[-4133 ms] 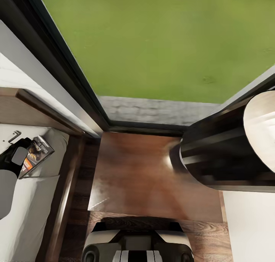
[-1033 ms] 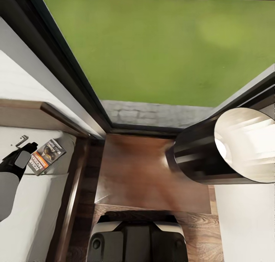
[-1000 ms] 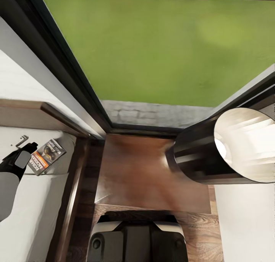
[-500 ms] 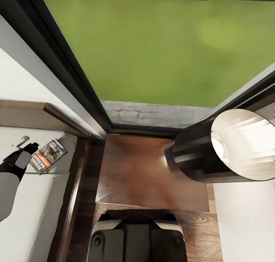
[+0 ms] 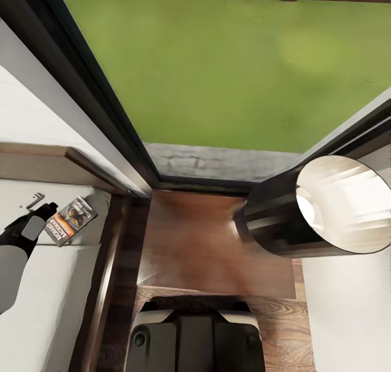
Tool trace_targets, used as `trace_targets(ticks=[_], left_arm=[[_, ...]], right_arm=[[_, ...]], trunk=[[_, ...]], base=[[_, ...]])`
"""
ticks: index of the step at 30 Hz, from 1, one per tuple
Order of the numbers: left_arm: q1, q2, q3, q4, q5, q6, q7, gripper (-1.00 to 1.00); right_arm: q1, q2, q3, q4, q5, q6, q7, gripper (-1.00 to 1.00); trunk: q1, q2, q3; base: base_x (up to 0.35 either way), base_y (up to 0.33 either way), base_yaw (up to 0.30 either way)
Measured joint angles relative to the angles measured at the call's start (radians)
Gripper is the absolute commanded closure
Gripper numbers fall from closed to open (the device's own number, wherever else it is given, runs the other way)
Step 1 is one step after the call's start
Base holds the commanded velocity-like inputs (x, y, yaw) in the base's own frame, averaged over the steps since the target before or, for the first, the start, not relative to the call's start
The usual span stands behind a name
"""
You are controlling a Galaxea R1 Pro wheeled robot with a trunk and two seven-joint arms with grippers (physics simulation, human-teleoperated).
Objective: In the bedroom, move the book from the bed onto either nightstand, and place the two sandals side by side next to the bed.
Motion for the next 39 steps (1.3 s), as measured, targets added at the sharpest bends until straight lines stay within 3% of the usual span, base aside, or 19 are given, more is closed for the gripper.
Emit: trace_targets(ticks=[18,25,33,39], left_arm=[[0.015,0.005,-0.004,0.127,0.003,-0.001,-0.18,-1.0],[0.017,0.006,-0.005,0.131,0.003,0.0,-0.199,-1.0],[0.017,0.006,-0.005,0.129,0.001,0.098,-0.253,-1.0],[0.017,0.012,-0.005,0.128,0.0,0.107,-0.263,-1.0]], right_arm=[[0.0,0.0,0.0,0.001,0.0,-0.001,-0.001,-1.0],[0.0,0.0,0.001,0.003,0.0,-0.001,-0.001,-1.0],[0.0,0.001,0.0,0.003,0.0,-0.001,-0.002,-1.0],[0.0,0.0,0.001,0.003,0.0,-0.001,-0.002,-1.0]], trunk=[[-0.069,0.126,0.057],[-0.096,0.175,0.079],[-0.127,0.232,0.104],[-0.131,0.239,0.107]], base=[[0.0,0.0,0.0],[0.0,0.0,0.0],[0.0,0.0,0.0],[0.0,0.0,0.0]])
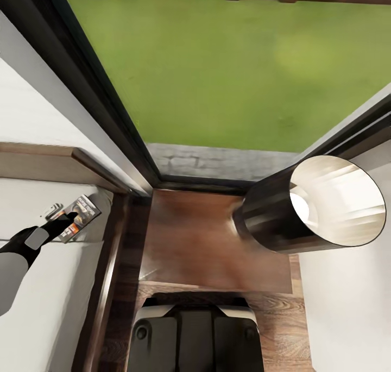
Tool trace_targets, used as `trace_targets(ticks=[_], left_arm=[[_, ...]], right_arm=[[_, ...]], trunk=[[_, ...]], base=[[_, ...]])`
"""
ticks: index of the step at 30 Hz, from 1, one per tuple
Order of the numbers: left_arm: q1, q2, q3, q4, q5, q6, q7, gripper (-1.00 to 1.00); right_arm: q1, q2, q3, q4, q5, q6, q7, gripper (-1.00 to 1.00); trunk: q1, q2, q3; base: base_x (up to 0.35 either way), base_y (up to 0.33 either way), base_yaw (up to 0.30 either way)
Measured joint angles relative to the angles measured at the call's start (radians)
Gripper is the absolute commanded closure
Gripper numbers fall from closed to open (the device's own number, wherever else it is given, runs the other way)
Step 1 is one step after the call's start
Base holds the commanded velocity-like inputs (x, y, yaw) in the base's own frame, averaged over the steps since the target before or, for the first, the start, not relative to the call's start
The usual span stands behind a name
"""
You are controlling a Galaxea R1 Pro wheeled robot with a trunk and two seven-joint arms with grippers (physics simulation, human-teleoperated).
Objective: In the bedroom, move the book from the bed onto either nightstand, and place the two sandals side by side next to the bed.
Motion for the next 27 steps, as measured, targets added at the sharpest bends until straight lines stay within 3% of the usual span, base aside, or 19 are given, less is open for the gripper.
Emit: trace_targets(ticks=[14,27], left_arm=[[0.0,0.007,0.0,-0.002,0.001,0.008,-0.026,-1.0],[0.0,0.008,0.0,-0.002,0.001,0.08,-0.102,-1.0]], right_arm=[[0.0,0.0,0.0,0.0,0.0,0.0,0.0,-1.0],[0.0,0.0,0.0,0.001,0.0,0.0,0.0,-1.0]], trunk=[[0.0,0.0,0.0],[0.0,0.0,0.0]], base=[[0.0,0.0,0.0],[0.0,0.0,0.0]])
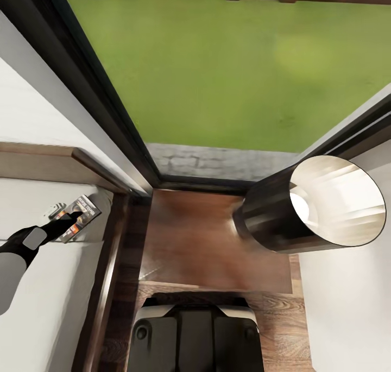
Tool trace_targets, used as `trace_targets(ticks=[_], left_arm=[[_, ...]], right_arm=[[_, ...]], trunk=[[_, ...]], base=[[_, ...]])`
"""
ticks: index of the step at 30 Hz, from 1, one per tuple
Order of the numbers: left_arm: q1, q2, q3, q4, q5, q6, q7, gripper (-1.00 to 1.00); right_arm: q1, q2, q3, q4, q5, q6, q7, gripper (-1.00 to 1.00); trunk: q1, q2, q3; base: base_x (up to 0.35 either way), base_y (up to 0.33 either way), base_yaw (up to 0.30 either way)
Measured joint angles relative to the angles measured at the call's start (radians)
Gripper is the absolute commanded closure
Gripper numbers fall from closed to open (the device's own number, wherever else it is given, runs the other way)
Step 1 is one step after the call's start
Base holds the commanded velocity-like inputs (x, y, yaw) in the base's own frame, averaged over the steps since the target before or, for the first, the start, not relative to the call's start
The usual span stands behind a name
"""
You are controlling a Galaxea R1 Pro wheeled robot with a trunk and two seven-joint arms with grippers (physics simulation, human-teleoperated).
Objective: In the bedroom, move the book from the bed onto either nightstand, and place the two sandals side by side next to the bed.
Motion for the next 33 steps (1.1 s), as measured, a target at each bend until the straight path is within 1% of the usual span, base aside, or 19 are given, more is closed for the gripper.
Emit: trace_targets(ticks=[10,27,33], left_arm=[[0.0,0.005,0.0,0.0,0.0,0.005,-0.008,-1.0],[0.001,0.004,-0.001,0.008,0.001,0.006,-0.009,-1.0],[0.002,0.004,-0.001,0.008,0.002,0.007,-0.009,-1.0]], right_arm=[[0.0,0.0,-0.001,0.001,0.0,0.0,0.0,-1.0],[0.0,0.0,-0.001,0.001,0.0,0.0,0.0,-1.0],[0.0,0.0,-0.001,-0.001,0.0,-0.005,0.001,-1.0]], trunk=[[0.0,0.0,0.0],[0.0,0.0,0.0],[0.0,0.0,0.007]], base=[[0.0,0.0,0.0],[0.0,0.0,0.0],[0.0,0.0,0.0]])
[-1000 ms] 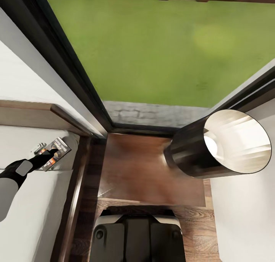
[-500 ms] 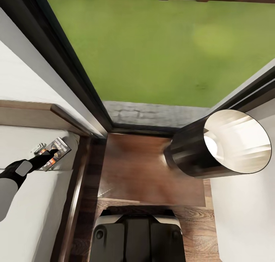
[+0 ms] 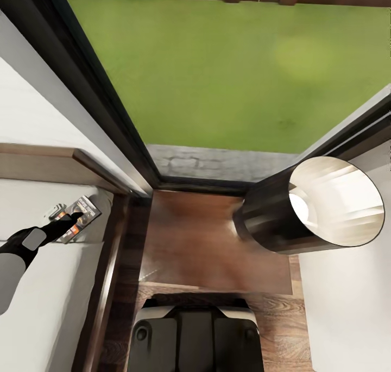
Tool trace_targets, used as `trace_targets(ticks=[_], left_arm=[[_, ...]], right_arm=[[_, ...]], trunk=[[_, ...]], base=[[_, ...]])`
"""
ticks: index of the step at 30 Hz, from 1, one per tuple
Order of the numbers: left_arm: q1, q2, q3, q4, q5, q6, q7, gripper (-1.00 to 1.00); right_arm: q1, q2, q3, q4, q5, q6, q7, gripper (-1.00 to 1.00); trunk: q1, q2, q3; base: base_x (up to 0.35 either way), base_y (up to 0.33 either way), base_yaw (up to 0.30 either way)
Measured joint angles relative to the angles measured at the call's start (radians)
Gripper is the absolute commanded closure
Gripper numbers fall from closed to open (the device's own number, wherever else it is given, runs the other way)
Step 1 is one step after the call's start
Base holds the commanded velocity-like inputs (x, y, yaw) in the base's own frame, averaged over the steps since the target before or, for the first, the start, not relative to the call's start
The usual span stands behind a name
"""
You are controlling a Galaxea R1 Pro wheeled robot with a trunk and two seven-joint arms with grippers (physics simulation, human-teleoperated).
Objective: In the bedroom, move the book from the bed onto either nightstand, and place the two sandals side by side next to the bed.
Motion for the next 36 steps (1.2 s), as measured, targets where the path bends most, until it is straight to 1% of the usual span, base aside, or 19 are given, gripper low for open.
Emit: trace_targets(ticks=[19,22,25,27,30,34,35,36], left_arm=[[0.0,0.0,0.0,0.001,0.0,0.003,0.0,-1.0],[0.001,-0.001,0.0,0.03,-0.001,0.017,0.0,-1.0],[0.001,-0.005,0.001,0.084,-0.008,0.026,-0.003,-1.0],[0.001,-0.007,-0.002,0.103,-0.008,0.027,-0.004,-1.0],[0.001,-0.029,-0.014,0.157,-0.009,0.03,-0.005,-1.0],[0.001,-0.053,-0.028,0.172,-0.008,0.03,-0.004,-1.0],[0.004,-0.071,-0.039,0.177,-0.007,0.03,-0.004,-1.0],[0.005,-0.074,-0.04,0.178,-0.007,0.031,-0.004,-1.0]], right_arm=[[0.0,0.0,0.0,0.001,0.0,-0.001,0.0,-1.0],[0.0,0.0,0.001,0.001,0.0,-0.001,-0.001,-1.0],[0.0,0.0,0.001,0.001,0.0,-0.001,-0.001,-1.0],[0.0,0.0,0.001,0.001,0.0,-0.001,-0.001,-1.0],[0.0,0.0,0.0,0.001,0.0,0.0,-0.001,-1.0],[0.0,0.0,0.0,0.001,0.0,0.001,-0.001,-1.0],[0.0,0.0,0.0,0.0,0.0,0.0,-0.001,-1.0],[0.0,0.0,0.0,0.0,0.0,0.0,-0.001,-1.0]], trunk=[[0.0,0.0,0.03],[0.0,0.0,0.035],[0.0,0.0,0.04],[0.0,0.0,0.043],[0.0,0.0,0.046],[0.0,0.0,0.047],[0.0,0.0,0.047],[0.0,0.0,0.047]], base=[[0.0,0.0,0.0],[0.0,0.0,0.0],[0.0,0.0,0.0],[0.0,0.0,0.0],[0.0,0.0,0.0],[0.0,0.0,0.0],[0.0,0.0,0.0],[0.0,0.0,0.0]])
